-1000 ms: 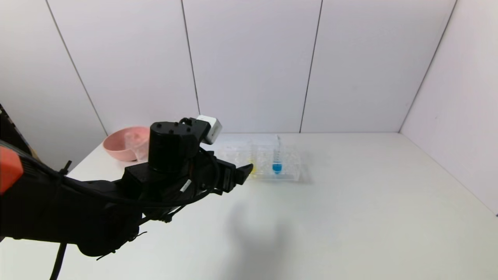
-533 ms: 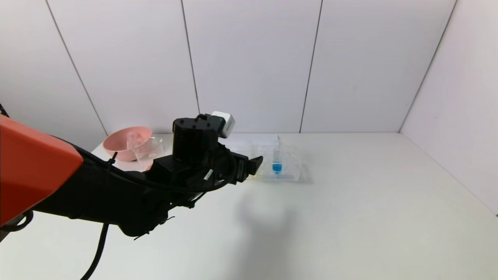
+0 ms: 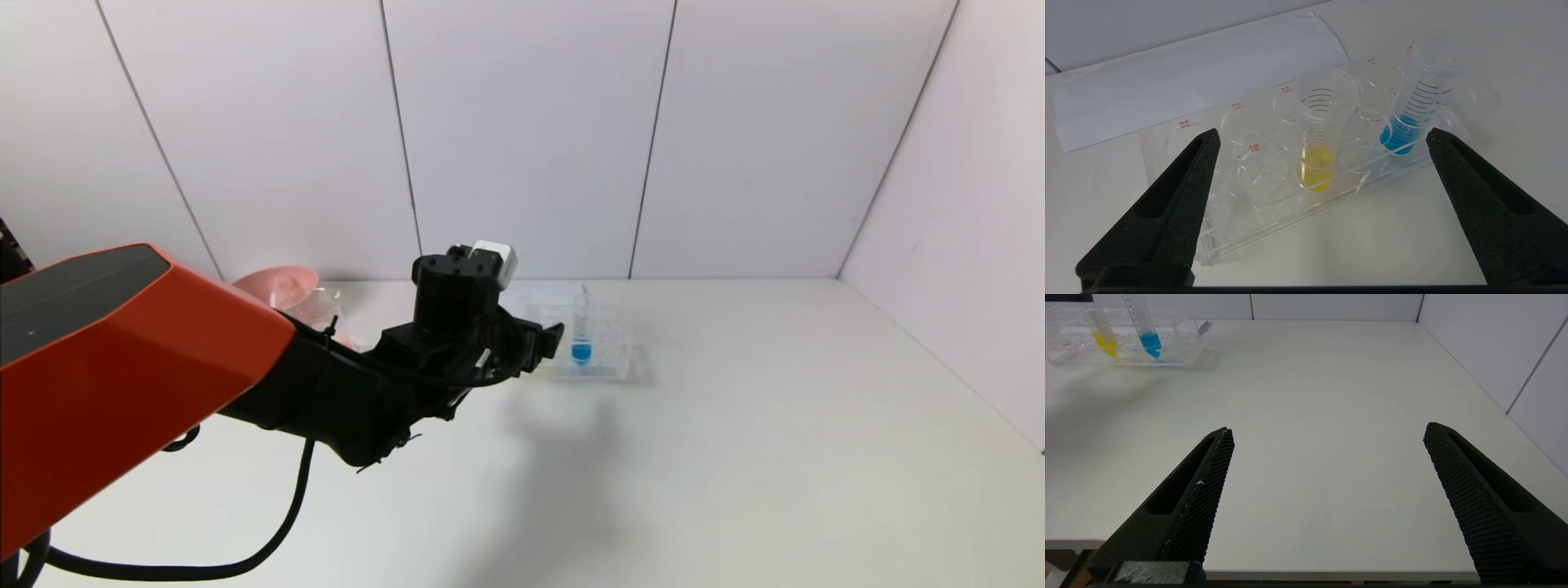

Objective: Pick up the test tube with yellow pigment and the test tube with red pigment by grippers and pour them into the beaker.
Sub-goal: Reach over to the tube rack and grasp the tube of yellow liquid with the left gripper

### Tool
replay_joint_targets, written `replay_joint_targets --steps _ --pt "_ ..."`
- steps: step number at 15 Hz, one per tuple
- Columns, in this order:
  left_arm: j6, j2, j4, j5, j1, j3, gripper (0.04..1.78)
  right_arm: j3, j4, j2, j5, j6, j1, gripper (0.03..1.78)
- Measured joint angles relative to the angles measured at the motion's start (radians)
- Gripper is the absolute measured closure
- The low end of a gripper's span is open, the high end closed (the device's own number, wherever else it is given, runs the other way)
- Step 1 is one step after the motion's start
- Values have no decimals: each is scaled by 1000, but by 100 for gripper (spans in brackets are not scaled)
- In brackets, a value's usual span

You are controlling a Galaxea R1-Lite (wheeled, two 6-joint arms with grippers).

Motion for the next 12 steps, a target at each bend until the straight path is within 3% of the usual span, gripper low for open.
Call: replay_joint_targets --steps 8,12 --pt "3 120 2 104 7 -141 6 0 0 0 0 0 0 11" --pt "4 141 0 115 8 -161 6 0 0 0 0 0 0 11"
